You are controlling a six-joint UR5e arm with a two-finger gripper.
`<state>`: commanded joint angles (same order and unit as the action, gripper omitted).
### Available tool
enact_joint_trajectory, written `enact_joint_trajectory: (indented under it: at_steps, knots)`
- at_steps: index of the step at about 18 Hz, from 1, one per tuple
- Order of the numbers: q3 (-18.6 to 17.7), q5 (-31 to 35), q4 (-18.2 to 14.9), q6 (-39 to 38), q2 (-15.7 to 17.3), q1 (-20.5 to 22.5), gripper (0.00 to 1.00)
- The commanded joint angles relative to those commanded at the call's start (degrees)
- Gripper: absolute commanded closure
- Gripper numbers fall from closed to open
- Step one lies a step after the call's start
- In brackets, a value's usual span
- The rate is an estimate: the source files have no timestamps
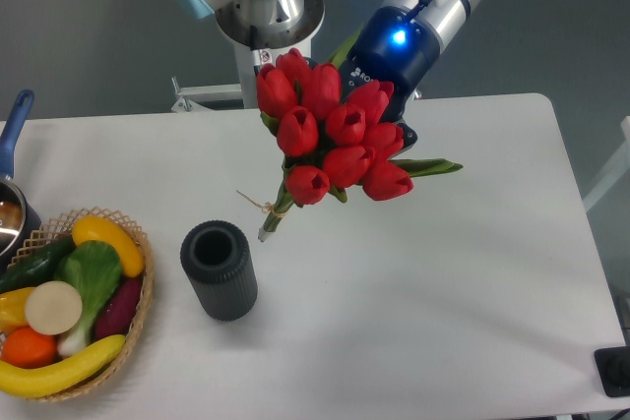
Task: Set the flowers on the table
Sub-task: 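Carry the red tulip bouquet with the gripper away from the black vase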
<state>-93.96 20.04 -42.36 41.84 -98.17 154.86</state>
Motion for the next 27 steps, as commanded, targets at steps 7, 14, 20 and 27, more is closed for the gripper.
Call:
enact_joint_trajectory:
  at_steps: [7,14,20,27]
  knots:
    - [-1.4,0.8,-0.1,1.1,0.4,1.6,0.63]
    - [-1.5,0.9,0.0,1.2,0.5,3.3,0.62]
    - [-1.1,2.4,0.0,2.6,0.6,6.4,0.63]
    - [-1.3,4.4,0.0,4.4,0.1,6.6,0.63]
